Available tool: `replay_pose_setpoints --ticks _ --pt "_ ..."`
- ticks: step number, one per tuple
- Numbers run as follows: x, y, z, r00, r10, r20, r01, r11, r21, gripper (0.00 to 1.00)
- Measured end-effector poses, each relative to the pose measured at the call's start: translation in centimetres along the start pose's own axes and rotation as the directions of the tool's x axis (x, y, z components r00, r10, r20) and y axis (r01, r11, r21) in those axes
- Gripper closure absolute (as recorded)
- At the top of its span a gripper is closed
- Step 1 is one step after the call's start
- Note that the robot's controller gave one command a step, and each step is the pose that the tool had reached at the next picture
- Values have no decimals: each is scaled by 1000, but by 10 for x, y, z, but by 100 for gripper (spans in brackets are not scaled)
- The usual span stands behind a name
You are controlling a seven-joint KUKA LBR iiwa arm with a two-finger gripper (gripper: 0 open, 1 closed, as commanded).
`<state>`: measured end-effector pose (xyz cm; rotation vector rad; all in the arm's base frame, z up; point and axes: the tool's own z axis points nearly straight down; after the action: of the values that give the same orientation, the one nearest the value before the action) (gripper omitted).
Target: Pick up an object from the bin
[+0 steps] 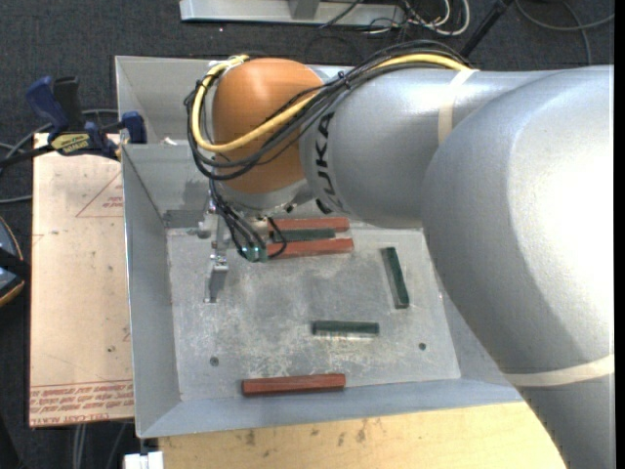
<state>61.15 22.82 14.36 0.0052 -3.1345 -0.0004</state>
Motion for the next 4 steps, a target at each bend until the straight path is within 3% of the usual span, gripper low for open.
replay_pose_setpoints --ticks 1,2,3,4 --pt "-2 -1 -5 1000 3 8 -3 1000 -1 0" --pt "-33 -66 56 996 -90 13 90 996 -1 0" --pt "-37 -75 64 994 -110 16 110 994 -3 0" --pt "-37 -148 42 993 -122 10 122 993 3 0"
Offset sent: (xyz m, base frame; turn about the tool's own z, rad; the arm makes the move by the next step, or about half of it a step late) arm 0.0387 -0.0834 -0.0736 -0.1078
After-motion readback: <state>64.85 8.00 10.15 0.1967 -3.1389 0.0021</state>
